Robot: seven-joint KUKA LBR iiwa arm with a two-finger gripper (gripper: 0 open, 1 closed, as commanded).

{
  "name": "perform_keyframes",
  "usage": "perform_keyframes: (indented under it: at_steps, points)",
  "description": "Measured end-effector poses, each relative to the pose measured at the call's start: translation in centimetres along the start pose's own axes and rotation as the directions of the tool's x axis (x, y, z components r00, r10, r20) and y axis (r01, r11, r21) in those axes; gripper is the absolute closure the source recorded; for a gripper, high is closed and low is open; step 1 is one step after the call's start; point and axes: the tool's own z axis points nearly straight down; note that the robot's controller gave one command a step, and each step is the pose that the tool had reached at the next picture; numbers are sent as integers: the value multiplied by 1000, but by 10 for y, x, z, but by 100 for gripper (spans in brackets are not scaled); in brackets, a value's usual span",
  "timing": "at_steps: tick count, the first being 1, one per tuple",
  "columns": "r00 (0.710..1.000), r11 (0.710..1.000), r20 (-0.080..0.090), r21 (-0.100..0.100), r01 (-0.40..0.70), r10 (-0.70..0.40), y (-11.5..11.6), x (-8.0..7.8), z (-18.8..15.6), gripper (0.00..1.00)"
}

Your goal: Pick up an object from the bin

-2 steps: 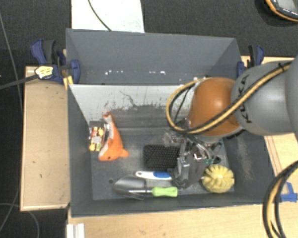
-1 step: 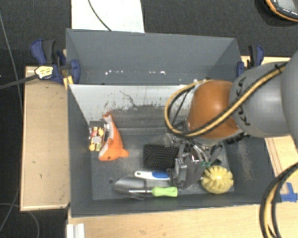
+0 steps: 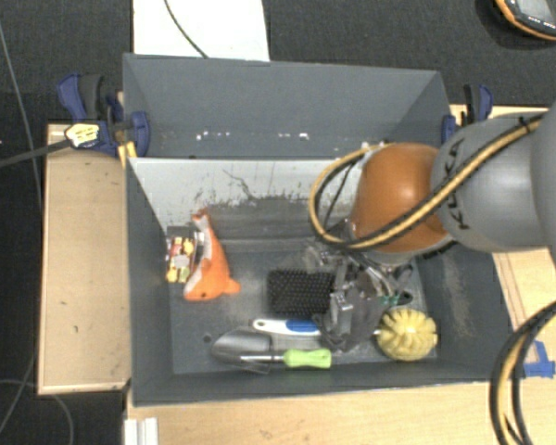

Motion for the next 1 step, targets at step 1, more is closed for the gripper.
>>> perform_keyframes:
  at_steps: [1]
  points:
    - [997,997,10,2,-72,72,3,5,-1,0]
